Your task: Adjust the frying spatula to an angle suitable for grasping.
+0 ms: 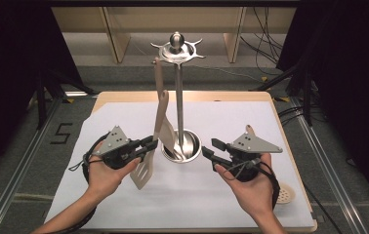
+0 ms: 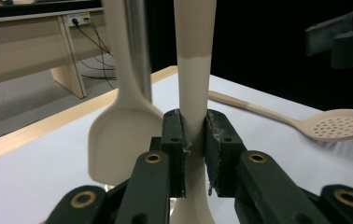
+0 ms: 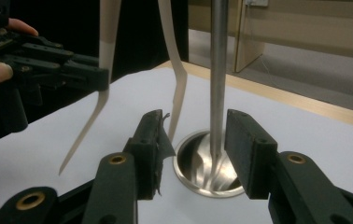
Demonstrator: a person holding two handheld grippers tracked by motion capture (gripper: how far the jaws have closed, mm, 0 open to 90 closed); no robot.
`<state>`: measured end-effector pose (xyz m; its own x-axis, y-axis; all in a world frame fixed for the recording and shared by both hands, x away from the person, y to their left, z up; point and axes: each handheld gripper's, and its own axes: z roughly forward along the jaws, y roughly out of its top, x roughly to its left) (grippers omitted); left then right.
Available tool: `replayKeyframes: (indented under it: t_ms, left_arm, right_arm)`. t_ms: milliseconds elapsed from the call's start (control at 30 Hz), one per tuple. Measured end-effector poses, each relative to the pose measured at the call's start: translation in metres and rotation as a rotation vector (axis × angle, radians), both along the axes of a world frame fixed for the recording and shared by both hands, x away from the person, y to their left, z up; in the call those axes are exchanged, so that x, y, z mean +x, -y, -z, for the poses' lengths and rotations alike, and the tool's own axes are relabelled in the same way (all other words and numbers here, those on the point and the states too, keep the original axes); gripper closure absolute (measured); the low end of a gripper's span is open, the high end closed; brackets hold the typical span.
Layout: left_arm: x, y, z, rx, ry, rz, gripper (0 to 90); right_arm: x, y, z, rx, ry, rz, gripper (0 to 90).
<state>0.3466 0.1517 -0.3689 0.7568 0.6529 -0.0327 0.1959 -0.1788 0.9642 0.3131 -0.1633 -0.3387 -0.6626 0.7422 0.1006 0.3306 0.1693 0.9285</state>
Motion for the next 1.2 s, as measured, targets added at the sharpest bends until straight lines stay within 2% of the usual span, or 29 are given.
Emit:
replayKeyframes:
  t_ms: [33, 200, 233, 467, 567, 633, 700, 800, 967, 1033, 1067, 1133, 1200]
  left_arm:
    - [0.000, 0.003, 0.000, -0.003, 0.001, 0.009, 78.3]
    - [-0.001, 0.015, -0.001, 0.012, 0.007, 0.031, 78.3]
    - [-0.001, 0.017, -0.001, 0.015, 0.009, 0.036, 78.3]
    - [-0.002, 0.030, -0.003, 0.020, 0.013, 0.067, 78.3]
    - [-0.003, 0.037, -0.003, 0.036, 0.007, 0.086, 78.3]
    - [-0.003, 0.038, -0.002, 0.041, 0.008, 0.094, 78.3]
    - [-0.004, 0.041, -0.002, 0.043, 0.006, 0.099, 78.3]
    - [-0.005, 0.044, -0.002, 0.052, 0.009, 0.114, 78.3]
    - [-0.006, 0.049, -0.001, 0.056, 0.008, 0.123, 78.3]
    - [-0.006, 0.049, -0.001, 0.063, 0.012, 0.129, 78.3]
    - [-0.006, 0.051, 0.000, 0.058, 0.000, 0.125, 78.3]
    - [-0.006, 0.052, 0.000, 0.068, 0.000, 0.132, 78.3]
    - [-0.007, 0.054, 0.001, 0.072, 0.003, 0.139, 78.3]
  right_arm:
    - [0.002, -0.002, -0.001, -0.012, 0.036, -0.012, 58.2]
    - [0.003, -0.010, -0.005, 0.022, 0.020, -0.035, 58.5]
    - [0.004, -0.011, -0.006, 0.015, 0.035, -0.044, 58.6]
    - [0.004, -0.019, -0.015, 0.022, 0.029, -0.035, 58.3]
    - [0.005, -0.024, -0.018, 0.028, 0.037, -0.048, 57.9]
    - [0.006, -0.025, -0.019, 0.024, 0.042, -0.053, 57.8]
    - [0.005, -0.028, -0.021, 0.040, 0.031, -0.046, 57.3]
    - [0.008, -0.028, -0.023, 0.043, 0.049, -0.051, 56.8]
    - [0.011, -0.029, -0.025, 0.066, 0.035, -0.034, 55.9]
    - [0.012, -0.029, -0.027, 0.068, 0.040, -0.035, 55.5]
    - [0.013, -0.029, -0.027, 0.067, 0.054, -0.033, 55.4]
    - [0.013, -0.032, -0.028, 0.083, 0.034, -0.032, 55.2]
    - [0.014, -0.034, -0.029, 0.090, 0.040, -0.035, 55.2]
